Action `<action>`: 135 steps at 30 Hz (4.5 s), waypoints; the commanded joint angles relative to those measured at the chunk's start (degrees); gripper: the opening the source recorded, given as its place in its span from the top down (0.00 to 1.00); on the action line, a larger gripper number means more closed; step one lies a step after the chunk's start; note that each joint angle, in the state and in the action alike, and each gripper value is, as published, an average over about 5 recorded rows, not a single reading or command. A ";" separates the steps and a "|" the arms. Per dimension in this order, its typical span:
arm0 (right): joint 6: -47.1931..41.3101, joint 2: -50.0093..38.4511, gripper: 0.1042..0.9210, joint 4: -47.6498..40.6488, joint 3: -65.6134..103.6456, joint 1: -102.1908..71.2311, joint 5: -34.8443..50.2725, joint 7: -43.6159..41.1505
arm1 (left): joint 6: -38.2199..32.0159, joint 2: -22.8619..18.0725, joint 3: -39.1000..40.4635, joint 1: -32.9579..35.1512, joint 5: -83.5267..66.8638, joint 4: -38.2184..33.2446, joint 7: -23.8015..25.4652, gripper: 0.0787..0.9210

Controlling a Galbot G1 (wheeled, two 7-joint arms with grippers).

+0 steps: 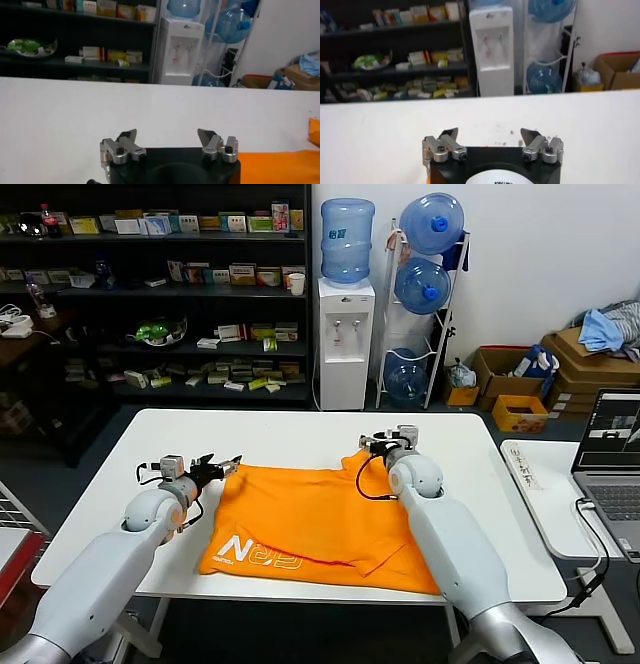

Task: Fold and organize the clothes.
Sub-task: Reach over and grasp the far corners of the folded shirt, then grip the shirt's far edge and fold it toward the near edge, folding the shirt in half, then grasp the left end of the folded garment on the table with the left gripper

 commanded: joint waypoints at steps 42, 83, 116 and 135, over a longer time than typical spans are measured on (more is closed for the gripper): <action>-1.39 2.97 0.41 -9.48 -1.28 4.37 -2.26 -1.31 | 1.30 -2.34 5.55 -3.67 2.23 6.15 1.03 0.57; -0.21 -17.51 0.97 46.13 1.36 -28.35 12.09 9.80 | -9.75 5.17 -11.39 21.46 12.23 -23.58 1.67 0.98; -1.71 -23.10 0.90 63.27 11.23 -51.47 10.43 10.23 | -10.16 7.17 -21.12 41.61 16.96 -32.89 1.42 0.93; 1.17 -22.58 0.25 65.70 19.00 -56.56 4.81 6.50 | -8.17 2.01 -25.36 45.60 15.13 -32.62 0.70 0.30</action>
